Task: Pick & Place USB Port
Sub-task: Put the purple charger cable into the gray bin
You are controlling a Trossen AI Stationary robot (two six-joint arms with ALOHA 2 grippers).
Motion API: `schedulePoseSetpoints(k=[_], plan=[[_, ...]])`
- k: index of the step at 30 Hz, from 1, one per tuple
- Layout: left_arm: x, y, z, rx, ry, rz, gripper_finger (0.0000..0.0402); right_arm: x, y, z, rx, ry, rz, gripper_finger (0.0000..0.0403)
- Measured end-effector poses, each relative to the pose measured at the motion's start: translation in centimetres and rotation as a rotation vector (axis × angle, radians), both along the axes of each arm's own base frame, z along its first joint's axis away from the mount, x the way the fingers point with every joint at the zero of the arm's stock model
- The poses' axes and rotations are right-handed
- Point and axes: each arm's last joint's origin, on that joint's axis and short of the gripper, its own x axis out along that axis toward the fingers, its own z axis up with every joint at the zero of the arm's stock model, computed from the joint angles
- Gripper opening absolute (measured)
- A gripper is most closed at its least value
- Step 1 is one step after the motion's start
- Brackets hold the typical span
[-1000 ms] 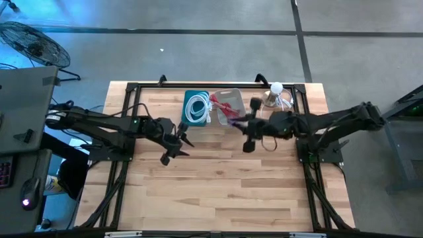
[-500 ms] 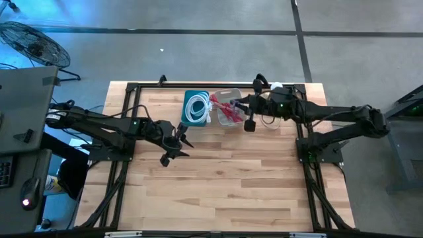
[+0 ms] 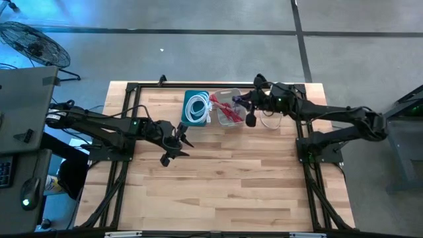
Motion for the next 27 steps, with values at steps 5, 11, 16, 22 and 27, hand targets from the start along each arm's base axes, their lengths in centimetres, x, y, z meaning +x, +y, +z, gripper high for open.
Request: schedulePoseSetpoints(k=[5,11,16,22,27], plan=[[0.0,0.0,0.0,0.002,0.0,0.003,0.0181,-0.6,-0.7,-1.5,0.027,-0.023,-0.007,0.0013],[0.0,0.0,0.0,0.002,-0.001,0.003,0.0181,-1.1,-1.4,-3.1,0.067,-0.032,-0.013,0.0013],[0.0,0.0,0.0,0.004,-0.003,0.007,0.0181,-0.1,-2.0,-4.8,0.114,0.012,0.006,0.0013],[0.0,0.1,0.1,0.011,-0.006,0.017,0.0181,1.5,-2.7,-7.0,0.147,0.037,0.026,0.0013],[0.0,0.0,0.0,0.005,-0.002,0.014,0.0181,2.1,-3.0,-7.8,0.148,0.039,0.024,0.0014]])
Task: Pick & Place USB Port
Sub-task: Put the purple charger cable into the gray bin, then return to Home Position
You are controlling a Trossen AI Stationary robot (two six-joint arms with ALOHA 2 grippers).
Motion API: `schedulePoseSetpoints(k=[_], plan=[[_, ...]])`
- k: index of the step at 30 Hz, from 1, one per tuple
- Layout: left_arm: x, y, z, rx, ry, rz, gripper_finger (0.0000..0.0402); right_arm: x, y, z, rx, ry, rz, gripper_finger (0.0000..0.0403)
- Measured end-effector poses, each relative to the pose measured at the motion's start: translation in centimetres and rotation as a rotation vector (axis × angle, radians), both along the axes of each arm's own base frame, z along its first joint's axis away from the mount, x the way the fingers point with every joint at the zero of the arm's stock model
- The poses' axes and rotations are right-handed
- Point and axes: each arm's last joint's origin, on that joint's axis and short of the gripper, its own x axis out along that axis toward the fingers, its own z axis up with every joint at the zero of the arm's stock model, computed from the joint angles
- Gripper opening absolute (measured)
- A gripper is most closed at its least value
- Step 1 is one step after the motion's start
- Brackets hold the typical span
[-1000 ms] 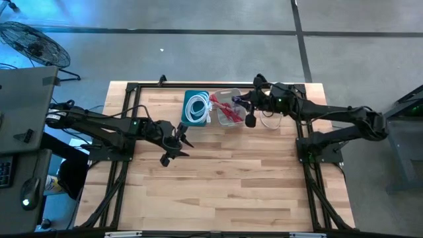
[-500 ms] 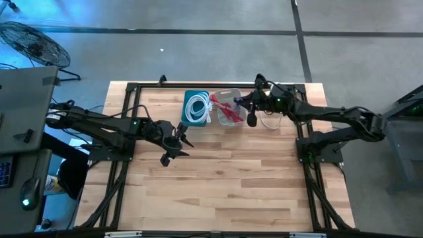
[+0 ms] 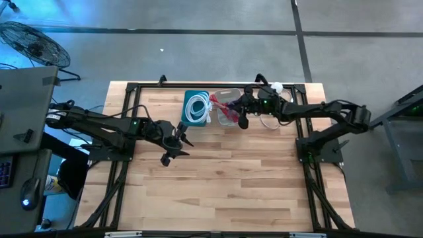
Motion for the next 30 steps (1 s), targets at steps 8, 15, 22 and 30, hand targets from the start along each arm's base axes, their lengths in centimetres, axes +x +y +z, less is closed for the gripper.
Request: schedulePoseSetpoints(k=[8,15,22,30], plan=[[0.0,0.0,0.0,0.002,0.002,-0.002,0.0181,0.0,-0.1,0.0,0.04,-0.018,-0.025,0.0111],[0.0,0.0,0.0,0.002,0.004,-0.005,0.0181,0.0,-0.2,0.0,0.064,-0.023,-0.067,0.0184],[-0.1,0.0,-0.1,-0.001,0.013,-0.003,0.0181,0.2,0.4,0.5,0.027,-0.047,-0.012,0.0228],[0.0,0.0,-0.1,-0.022,0.012,0.012,0.0181,-1.2,2.7,4.1,-0.041,-0.147,0.097,0.0231]])
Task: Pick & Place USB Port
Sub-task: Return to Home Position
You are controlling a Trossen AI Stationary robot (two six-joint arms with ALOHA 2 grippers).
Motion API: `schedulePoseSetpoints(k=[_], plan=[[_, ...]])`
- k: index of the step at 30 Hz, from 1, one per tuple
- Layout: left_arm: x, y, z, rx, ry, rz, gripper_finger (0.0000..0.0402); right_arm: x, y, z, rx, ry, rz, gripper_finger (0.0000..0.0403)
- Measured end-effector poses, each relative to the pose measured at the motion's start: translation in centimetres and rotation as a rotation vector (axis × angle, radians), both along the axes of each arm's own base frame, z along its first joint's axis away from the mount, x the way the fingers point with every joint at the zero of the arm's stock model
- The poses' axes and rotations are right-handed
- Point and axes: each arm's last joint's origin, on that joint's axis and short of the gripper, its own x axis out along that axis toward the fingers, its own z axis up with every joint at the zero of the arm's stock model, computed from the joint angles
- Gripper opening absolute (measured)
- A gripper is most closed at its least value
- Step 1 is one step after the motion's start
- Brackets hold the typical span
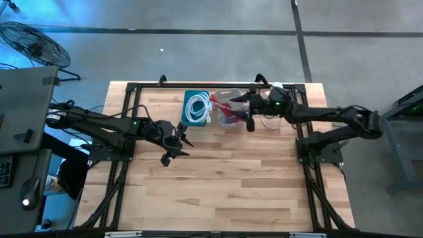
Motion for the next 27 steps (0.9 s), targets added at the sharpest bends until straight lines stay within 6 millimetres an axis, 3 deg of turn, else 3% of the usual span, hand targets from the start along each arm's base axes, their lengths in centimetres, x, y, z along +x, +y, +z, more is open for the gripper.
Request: schedulePoseSetpoints(k=[5,14,21,27], plan=[[0.1,0.0,0.1,-0.008,-0.015,0.004,0.0181,-2.8,1.6,2.4,0.003,0.008,0.041,0.0232],[0.3,0.0,0.5,0.004,-0.058,0.013,0.0182,-9.1,4.6,4.7,0.042,0.079,0.077,0.0232],[0.5,0.0,0.7,0.008,-0.089,0.021,0.0182,-13.0,6.4,4.5,0.075,0.162,0.107,0.0232],[0.6,0.0,0.9,0.005,-0.113,0.021,0.0182,-14.9,7.5,3.2,0.114,0.182,0.19,0.0232]])
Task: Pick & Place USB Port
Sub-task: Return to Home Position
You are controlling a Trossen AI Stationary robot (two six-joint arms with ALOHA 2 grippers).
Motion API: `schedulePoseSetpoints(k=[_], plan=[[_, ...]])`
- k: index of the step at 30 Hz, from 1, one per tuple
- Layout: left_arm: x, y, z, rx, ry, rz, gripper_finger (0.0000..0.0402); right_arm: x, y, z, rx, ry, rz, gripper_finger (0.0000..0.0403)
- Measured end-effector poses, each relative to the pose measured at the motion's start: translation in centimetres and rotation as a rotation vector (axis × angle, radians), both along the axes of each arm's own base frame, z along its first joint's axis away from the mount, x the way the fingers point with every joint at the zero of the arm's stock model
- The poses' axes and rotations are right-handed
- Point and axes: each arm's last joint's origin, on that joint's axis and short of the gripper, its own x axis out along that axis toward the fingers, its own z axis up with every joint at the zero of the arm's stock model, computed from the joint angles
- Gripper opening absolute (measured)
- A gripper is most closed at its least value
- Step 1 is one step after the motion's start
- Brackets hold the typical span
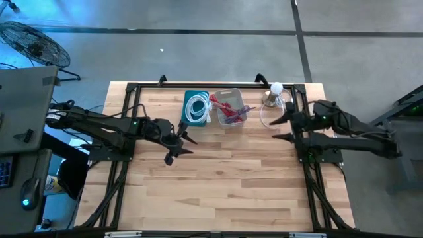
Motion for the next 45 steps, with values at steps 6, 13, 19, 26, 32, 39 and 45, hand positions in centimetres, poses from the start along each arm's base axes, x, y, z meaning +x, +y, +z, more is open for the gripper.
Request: schedulePoseSetpoints(k=[6,13,19,26,32,39,45], plan=[[0.2,0.0,0.4,0.002,-0.043,0.012,0.0182,-1.0,0.5,-2.7,0.028,-0.013,0.015,0.0232],[0.3,0.1,0.5,0.011,-0.063,0.036,0.0182,-0.9,0.5,-4.1,0.049,-0.123,0.033,0.0232],[0.3,0.1,0.5,0.013,-0.063,0.039,0.0182,-0.4,0.4,-5.7,0.043,-0.128,0.033,0.0232],[0.3,0.1,0.5,0.01,-0.062,0.041,0.0182,0.3,0.2,-7.4,0.033,-0.195,0.023,0.0232],[0.3,0.1,0.5,0.003,-0.062,0.044,0.0182,0.6,0.1,-9.5,0.03,-0.199,0.022,0.0232],[0.3,0.1,0.5,0.003,-0.062,0.044,0.0182,0.7,0.1,-11.3,0.016,-0.216,0.027,0.0232],[0.3,0.1,0.5,0.003,-0.062,0.045,0.0182,0.7,0.1,-12.0,0.0,-0.205,0.019,0.0232]])
